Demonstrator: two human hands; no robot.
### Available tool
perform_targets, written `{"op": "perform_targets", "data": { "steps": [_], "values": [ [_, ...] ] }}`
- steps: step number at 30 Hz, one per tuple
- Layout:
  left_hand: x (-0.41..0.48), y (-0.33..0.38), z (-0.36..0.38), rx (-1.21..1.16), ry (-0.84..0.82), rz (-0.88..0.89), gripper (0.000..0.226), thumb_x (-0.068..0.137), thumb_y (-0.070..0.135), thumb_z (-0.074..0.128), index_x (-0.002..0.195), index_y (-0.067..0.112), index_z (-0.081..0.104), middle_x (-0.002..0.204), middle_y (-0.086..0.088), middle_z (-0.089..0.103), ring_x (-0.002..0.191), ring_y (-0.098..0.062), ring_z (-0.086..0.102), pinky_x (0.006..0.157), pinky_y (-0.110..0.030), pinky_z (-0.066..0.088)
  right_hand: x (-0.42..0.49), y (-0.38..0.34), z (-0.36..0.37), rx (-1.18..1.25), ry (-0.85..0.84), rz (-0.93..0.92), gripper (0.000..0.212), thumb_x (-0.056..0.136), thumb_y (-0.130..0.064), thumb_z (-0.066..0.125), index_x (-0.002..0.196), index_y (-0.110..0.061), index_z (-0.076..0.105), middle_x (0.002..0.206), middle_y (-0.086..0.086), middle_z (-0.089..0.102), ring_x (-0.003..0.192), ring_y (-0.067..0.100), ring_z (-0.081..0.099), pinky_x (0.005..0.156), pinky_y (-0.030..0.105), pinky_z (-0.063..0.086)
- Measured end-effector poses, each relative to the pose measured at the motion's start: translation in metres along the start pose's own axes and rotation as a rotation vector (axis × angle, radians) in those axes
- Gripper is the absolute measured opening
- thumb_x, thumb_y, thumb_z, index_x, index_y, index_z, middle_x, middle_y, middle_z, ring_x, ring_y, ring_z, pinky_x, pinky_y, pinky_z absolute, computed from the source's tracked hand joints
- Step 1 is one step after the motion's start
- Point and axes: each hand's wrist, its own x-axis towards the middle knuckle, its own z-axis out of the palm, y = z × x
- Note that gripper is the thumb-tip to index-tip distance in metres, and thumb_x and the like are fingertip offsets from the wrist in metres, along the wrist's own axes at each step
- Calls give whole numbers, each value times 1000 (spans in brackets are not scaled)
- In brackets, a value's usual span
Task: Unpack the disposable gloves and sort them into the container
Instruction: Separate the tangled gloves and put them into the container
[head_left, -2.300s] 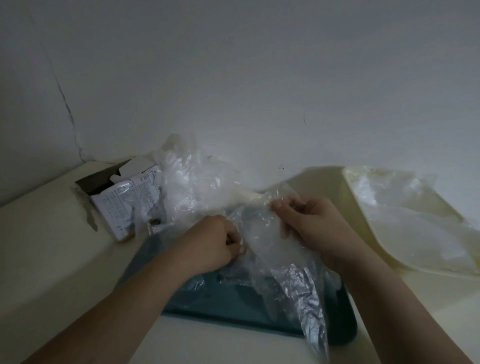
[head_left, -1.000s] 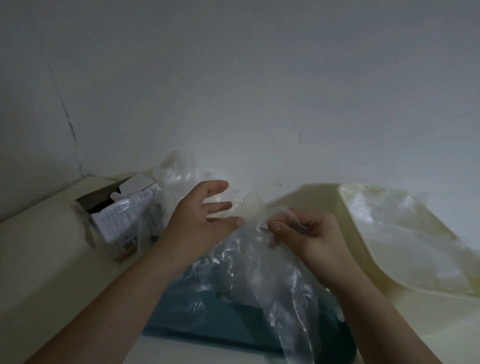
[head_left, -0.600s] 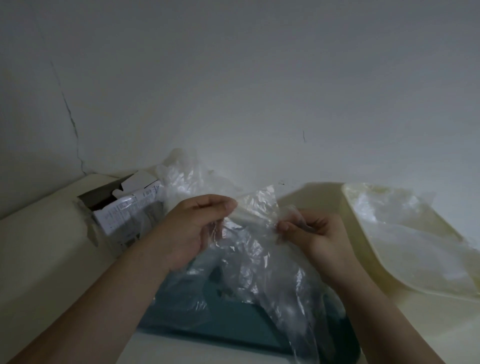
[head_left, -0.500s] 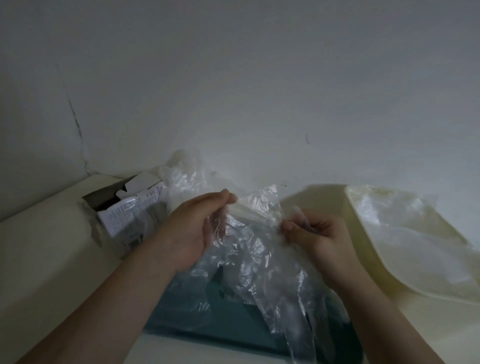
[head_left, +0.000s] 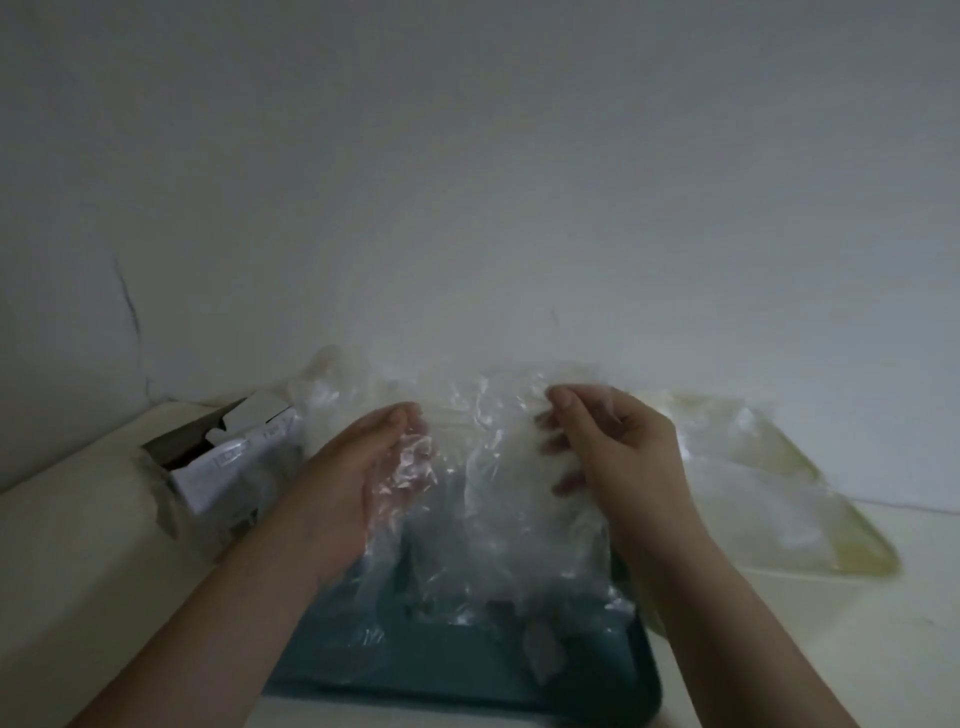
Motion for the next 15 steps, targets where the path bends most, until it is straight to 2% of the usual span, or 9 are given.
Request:
{"op": "perform_targets", "data": {
  "steps": [1,3,5,7,9,12,15],
  "values": [
    [-1,2,5,-7,-16,2,18,91,32,68,99,22,81,114,-5,78,111,-26,74,95,-48,56,2,-9,-8,-17,14,-18,15,101,-23,65,97,-17,78,85,5,77,71,22,72,52,38,60],
    [-2,7,17,-27,-44,-1,21,89,29,69,105,18,77,120,-11,76,116,-32,72,106,-53,51,11,-25,-26,-39,33,-36,15,102,-24,64,100,-15,76,80,7,75,61,23,69,45,32,52],
    [-3,13,29,-23,-70,13,23,88,29,71,109,19,76,125,-13,74,119,-36,70,112,-57,46,24,-35,-49,-105,72,-46,16,102,-25,63,98,-13,74,68,8,71,46,21,59,39,27,41],
    [-6,21,45,12,-111,48,16,91,30,71,102,23,80,127,-15,73,120,-37,69,115,-60,42,38,-44,-75,-208,103,-45,20,102,-25,61,95,-9,71,59,9,65,39,17,47,36,23,34],
    [-13,31,62,76,-145,97,15,93,29,69,101,23,80,124,-18,74,119,-38,70,113,-59,45,53,-47,-100,-373,112,-25,24,100,-26,59,90,-7,70,58,9,64,35,13,44,35,21,33],
    [-31,52,97,127,-212,158,23,89,24,69,107,10,70,115,-23,75,113,-43,71,102,-56,55,74,-38,-137,-615,143,40,25,98,-28,56,84,-10,67,63,8,67,33,9,49,40,21,39],
    [-47,78,127,131,-332,214,22,89,23,67,107,11,66,111,-22,76,102,-39,76,83,-46,64,82,-23,-151,-850,154,84,26,97,-32,54,82,-13,63,73,5,70,59,23,66,63,35,57]
  ]
}}
